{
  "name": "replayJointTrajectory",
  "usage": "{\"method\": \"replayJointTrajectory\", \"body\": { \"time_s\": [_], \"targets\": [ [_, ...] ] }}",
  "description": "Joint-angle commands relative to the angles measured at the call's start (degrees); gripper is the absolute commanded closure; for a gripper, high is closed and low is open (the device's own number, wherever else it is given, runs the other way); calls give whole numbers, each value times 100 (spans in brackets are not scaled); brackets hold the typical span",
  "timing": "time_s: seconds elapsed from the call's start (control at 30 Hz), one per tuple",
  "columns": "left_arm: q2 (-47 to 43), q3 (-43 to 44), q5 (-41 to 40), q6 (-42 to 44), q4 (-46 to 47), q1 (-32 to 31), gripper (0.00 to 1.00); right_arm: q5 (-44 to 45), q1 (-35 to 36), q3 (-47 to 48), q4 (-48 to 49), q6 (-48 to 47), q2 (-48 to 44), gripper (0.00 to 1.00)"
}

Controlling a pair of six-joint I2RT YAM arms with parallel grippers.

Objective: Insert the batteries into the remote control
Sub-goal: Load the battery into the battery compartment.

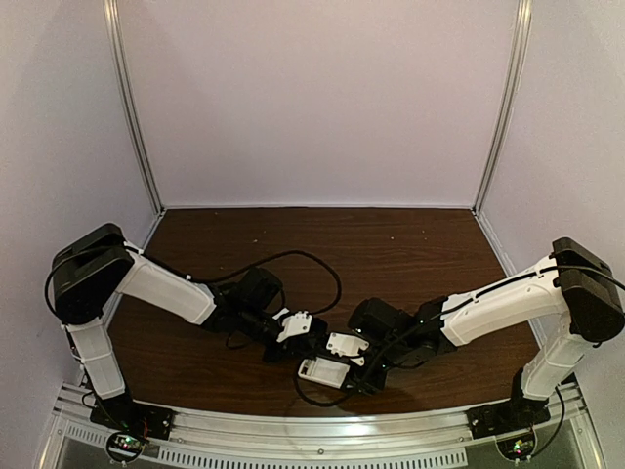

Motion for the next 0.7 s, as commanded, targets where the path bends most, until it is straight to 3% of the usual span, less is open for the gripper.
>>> {"method": "replayJointTrajectory", "body": {
  "time_s": [0.0, 0.53, 0.67],
  "targets": [
    [67, -236, 42, -25, -974, -190, 95, 451, -134, 28, -177, 139, -63, 100],
    [181, -426, -462, 44, -1028, -307, 89, 502, -156, -45, -149, 201, -197, 100],
    [184, -424, -459, 59, -1028, -320, 91, 558, -160, -68, -164, 210, -276, 100]
  ]
}}
